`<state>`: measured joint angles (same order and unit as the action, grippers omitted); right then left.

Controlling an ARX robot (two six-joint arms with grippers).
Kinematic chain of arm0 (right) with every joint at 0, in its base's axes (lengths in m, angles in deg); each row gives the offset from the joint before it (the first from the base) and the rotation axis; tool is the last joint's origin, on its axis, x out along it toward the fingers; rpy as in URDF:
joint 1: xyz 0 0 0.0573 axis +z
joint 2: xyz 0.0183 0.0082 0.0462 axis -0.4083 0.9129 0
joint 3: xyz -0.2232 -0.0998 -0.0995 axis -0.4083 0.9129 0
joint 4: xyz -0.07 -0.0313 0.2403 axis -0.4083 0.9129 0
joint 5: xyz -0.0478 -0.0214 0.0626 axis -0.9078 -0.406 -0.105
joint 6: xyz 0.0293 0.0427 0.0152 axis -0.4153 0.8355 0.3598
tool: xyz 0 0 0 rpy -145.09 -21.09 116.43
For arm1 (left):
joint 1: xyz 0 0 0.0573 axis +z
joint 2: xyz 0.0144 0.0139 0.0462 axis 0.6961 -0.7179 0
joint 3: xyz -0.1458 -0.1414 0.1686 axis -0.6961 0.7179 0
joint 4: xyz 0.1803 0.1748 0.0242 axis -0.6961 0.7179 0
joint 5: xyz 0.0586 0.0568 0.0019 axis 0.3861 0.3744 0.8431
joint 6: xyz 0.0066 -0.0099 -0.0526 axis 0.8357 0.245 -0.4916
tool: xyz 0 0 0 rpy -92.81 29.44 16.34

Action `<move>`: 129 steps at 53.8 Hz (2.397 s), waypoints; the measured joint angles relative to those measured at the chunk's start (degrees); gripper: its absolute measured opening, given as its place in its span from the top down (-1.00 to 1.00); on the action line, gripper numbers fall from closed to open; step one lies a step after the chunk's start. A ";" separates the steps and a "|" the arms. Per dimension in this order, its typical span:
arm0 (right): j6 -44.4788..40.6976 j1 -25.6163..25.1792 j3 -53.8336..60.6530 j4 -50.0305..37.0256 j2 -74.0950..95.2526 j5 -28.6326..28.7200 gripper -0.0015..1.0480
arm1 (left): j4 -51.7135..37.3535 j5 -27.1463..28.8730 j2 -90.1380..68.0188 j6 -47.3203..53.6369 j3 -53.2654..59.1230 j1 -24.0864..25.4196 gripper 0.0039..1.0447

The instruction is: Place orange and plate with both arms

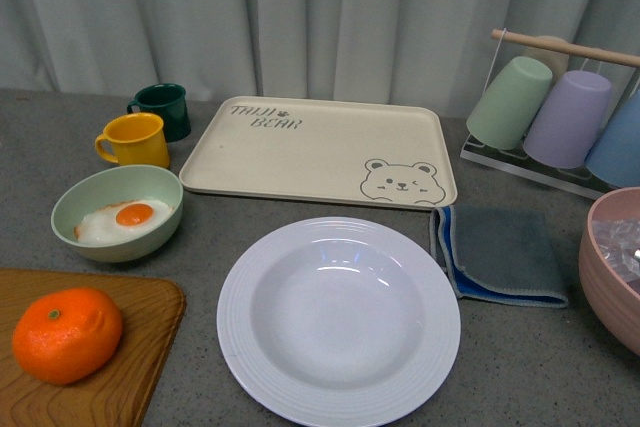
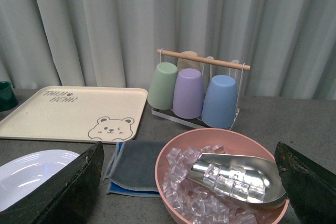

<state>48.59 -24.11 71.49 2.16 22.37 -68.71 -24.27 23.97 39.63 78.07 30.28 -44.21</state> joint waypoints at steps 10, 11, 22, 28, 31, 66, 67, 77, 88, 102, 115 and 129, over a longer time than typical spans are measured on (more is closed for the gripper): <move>0.00 0.00 0.00 0.00 0.00 0.02 -0.82 | 0.00 0.00 0.00 0.00 0.00 0.00 -0.88; 0.00 0.00 0.00 0.00 0.00 0.02 -0.82 | 0.00 -0.02 0.02 0.00 0.00 0.00 -0.88; 0.00 0.00 0.00 0.00 0.00 0.02 -0.82 | 0.00 -0.02 0.00 -0.02 0.00 0.00 -0.88; 0.00 0.00 0.00 0.00 0.00 0.02 -0.82 | 0.00 -0.02 0.00 0.00 0.00 0.00 -0.88; 0.00 0.00 0.00 0.00 0.00 0.02 -0.82 | 0.00 0.00 0.00 0.00 0.00 0.00 -0.88; 0.02 0.00 0.00 0.00 0.00 0.02 -0.82 | -9.18 -0.02 -46.01 -6.60 -15.17 -0.55 -0.88; 0.02 0.00 0.00 0.00 0.00 0.02 -0.82 | -9.42 -0.02 -48.52 -6.64 -16.22 -0.55 -0.88; 0.02 0.00 0.00 0.00 0.00 0.02 -0.82 | -5.75 2.75 -72.78 -7.69 -24.65 0.74 -0.88; 0.02 0.00 0.00 0.00 0.00 0.02 -0.82 | -4.55 1.75 -81.79 -7.72 -26.97 0.81 -0.88; 0.00 0.00 0.00 0.00 0.00 0.04 -0.82 | -5.14 1.03 -87.82 -7.89 -30.36 -1.31 -0.88; 0.00 0.00 0.00 0.00 0.00 0.02 -0.82 | -4.42 -0.61 -92.80 -7.45 -33.38 -2.84 -0.88; 0.02 0.00 0.00 0.00 0.00 0.02 -0.82 | -3.23 -0.15 -98.71 -7.13 -36.20 -2.69 -0.88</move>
<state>48.61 -24.11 71.49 2.16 22.37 -68.69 -27.51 23.82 -59.08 70.94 -5.91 -46.90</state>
